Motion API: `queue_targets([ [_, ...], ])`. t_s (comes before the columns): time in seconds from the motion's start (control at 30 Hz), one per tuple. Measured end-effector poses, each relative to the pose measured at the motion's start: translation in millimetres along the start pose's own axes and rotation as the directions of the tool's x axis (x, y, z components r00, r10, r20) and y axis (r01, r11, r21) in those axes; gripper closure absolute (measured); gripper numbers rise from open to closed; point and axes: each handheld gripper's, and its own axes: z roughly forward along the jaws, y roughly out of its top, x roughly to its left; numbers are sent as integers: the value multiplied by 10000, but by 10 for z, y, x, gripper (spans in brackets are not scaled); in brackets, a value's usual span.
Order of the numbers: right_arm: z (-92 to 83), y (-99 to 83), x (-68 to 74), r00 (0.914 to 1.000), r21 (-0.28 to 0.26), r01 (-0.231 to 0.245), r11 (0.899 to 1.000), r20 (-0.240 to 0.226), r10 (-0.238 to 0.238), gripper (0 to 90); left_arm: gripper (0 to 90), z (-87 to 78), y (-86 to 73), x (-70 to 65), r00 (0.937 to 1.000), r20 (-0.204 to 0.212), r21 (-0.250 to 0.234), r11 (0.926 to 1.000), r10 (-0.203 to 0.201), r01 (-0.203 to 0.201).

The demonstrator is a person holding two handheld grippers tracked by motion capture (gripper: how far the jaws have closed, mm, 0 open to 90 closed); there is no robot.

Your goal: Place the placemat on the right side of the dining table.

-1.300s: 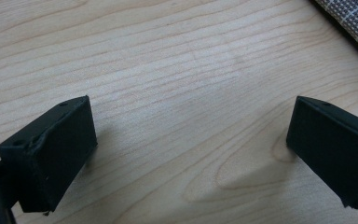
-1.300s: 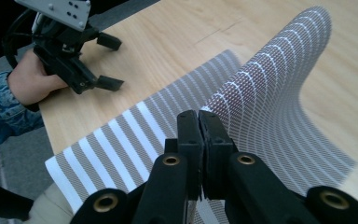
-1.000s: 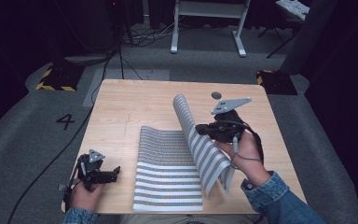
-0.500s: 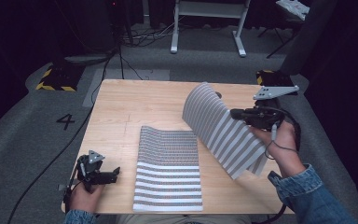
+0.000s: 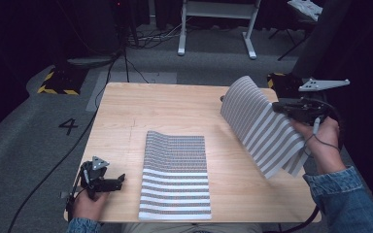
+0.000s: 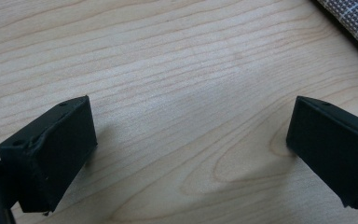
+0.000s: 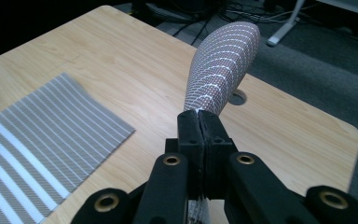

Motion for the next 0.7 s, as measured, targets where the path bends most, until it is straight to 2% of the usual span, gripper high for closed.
queue_targets([
  [0.03,-27,17,-64,9998,52,-104,9999,155,103,892,15,0,0,0,10000,-2,-2,10000,0,0],
  [0.27,-111,25,-215,9979,3,-177,9998,625,176,892,14,4,4,0,10000,29,5,10000,-34,34],
  [0.37,-124,-10,-299,9964,-130,-469,9988,705,477,892,14,4,4,-1,10000,28,5,10000,-35,35],
  [0.6,-223,-93,-467,9916,-228,-767,9968,1025,786,892,14,4,5,-1,10000,27,4,10000,-38,38],
  [0.7,-280,-146,-535,9871,-165,-770,9969,1394,786,892,13,7,7,0,10000,37,-1,10000,-30,30],
])
